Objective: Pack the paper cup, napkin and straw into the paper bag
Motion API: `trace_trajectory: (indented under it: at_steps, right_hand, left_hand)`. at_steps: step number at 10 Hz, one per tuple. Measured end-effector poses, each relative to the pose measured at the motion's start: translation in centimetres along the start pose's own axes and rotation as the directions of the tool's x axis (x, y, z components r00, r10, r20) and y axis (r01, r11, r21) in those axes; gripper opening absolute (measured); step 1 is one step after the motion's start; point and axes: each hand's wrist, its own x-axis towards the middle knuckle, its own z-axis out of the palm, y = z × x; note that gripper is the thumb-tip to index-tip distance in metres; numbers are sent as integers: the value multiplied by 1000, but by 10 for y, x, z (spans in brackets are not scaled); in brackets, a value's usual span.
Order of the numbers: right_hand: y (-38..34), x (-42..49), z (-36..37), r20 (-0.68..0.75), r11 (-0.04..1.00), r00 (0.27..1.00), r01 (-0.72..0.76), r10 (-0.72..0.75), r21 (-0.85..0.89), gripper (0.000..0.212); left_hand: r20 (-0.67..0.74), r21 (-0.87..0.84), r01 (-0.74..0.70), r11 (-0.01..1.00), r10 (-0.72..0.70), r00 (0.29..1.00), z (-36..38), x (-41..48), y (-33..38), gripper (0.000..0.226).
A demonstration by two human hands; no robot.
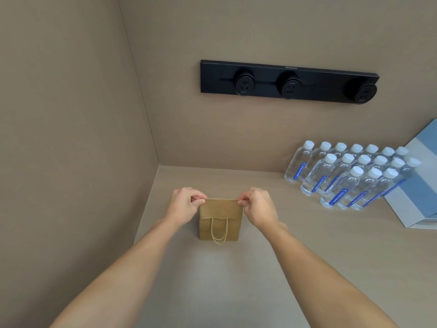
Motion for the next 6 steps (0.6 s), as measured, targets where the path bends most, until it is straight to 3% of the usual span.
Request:
trace_trajectory:
  at_steps: [3, 5, 6]
  right_hand:
    - [-1, 5, -12, 98, 987, 994, 65, -50, -150, 15]
    - [-27, 16, -30, 266, 940, 960, 167, -87, -296, 28]
    - [-41, 25, -39, 333, 928, 942, 153, -33, -339, 36]
  left_hand:
    - [73, 22, -23, 999, 21, 997, 0, 5, -3, 8]
    - [234, 205, -159, 966, 110, 966, -11, 22, 18, 13]
    - [250, 358, -235, 904, 150, 957, -23, 37, 39, 21]
